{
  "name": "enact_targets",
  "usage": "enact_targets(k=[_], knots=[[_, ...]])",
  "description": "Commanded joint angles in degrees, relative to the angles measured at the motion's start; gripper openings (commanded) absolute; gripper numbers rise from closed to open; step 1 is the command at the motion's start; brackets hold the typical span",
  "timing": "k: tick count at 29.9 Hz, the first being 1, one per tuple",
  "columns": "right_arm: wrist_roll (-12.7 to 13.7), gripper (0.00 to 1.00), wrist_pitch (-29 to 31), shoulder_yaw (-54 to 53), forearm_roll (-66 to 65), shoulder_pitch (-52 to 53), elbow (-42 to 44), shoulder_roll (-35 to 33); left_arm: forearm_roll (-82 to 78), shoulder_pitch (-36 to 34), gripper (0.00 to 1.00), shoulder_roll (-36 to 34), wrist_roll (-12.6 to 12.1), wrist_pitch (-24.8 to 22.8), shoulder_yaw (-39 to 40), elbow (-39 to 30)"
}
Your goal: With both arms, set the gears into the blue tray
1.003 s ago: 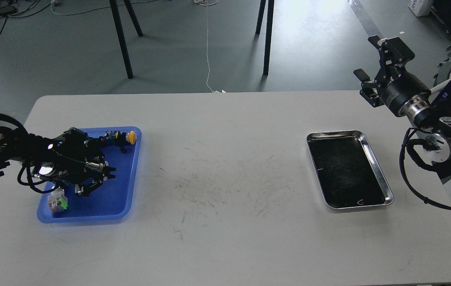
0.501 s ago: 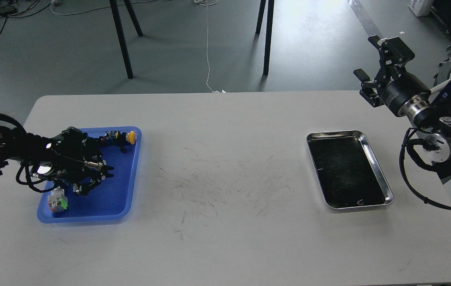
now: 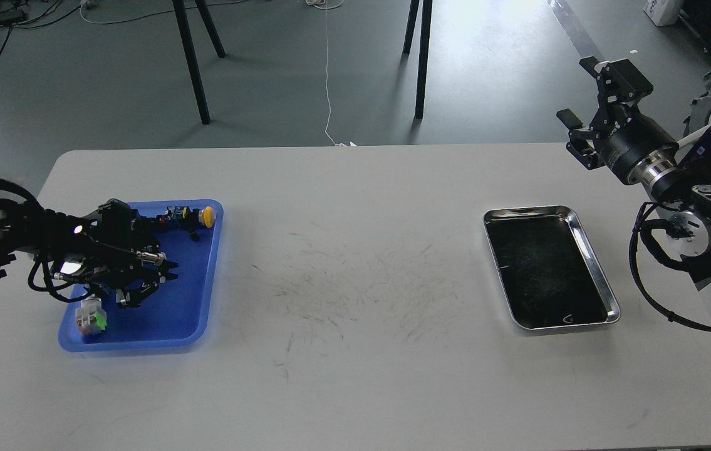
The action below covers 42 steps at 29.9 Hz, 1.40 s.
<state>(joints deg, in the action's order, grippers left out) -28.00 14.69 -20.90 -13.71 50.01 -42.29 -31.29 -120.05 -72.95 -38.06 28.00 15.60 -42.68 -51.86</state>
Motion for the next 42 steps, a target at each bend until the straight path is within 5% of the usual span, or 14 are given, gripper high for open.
enact_targets(k=[1, 8, 14, 17, 18, 21, 27, 34, 37, 40, 42], knots=[[0.00, 0.97, -0.01, -0.01, 0.00, 0.00, -0.07, 0.00, 1.48, 0.00, 0.98, 0.18, 0.00, -0.57, 0.14, -0.09], [0.00, 0.97, -0.01, 0.07, 0.00, 0.00, -0.07, 0.00, 2.89, 0.09, 0.97, 0.18, 0.00, -1.53, 1.20, -0.35], [0.00, 0.97, -0.01, 0.07, 0.00, -0.09, -0.07, 0.00, 1.49, -0.35, 0.55, -0.09, 0.00, 1.80, 0.58, -1.40], [0.00, 0.97, 0.08, 0.07, 0.00, -0.17, -0.07, 0.00, -0.18, -0.52, 0.23, -0.09, 0.00, 2.68, 0.14, -1.67], [0.00, 0.97, 0.17, 0.07, 0.00, -0.17, -0.07, -0.09, -0.62, -0.52, 0.21, -0.17, 0.00, 2.77, 0.23, -1.67], [0.00, 0.97, 0.25, 0.07, 0.00, -0.44, -0.07, -0.79, -0.27, -0.44, 0.30, 0.09, 0.00, 2.60, 0.75, -1.49], [0.00, 0.97, 0.25, 0.07, -0.09, -0.53, 0.01, -0.79, 1.13, 0.00, 0.85, 0.35, 0.00, 2.07, 1.37, -1.40], [0.00, 0.97, 0.25, 0.07, -0.09, -0.70, 0.01, -0.70, 2.54, 0.09, 0.90, 0.27, 0.00, 2.07, 1.20, -1.40], [0.00, 0.97, 0.17, 0.07, 0.00, -0.70, -0.07, -0.70, 1.40, 0.18, 0.50, -0.17, 0.00, 2.77, 0.41, -1.67], [0.00, 0.97, 0.17, 0.07, -0.09, -0.79, -0.16, -0.79, -0.09, 0.09, 0.25, -0.52, 0.00, 3.12, 0.14, -1.76], [0.00, 0.97, 0.17, 0.07, 0.00, -0.88, -0.25, -0.79, -1.06, 0.00, 0.20, -0.53, 0.00, 3.47, 0.23, -1.84]])
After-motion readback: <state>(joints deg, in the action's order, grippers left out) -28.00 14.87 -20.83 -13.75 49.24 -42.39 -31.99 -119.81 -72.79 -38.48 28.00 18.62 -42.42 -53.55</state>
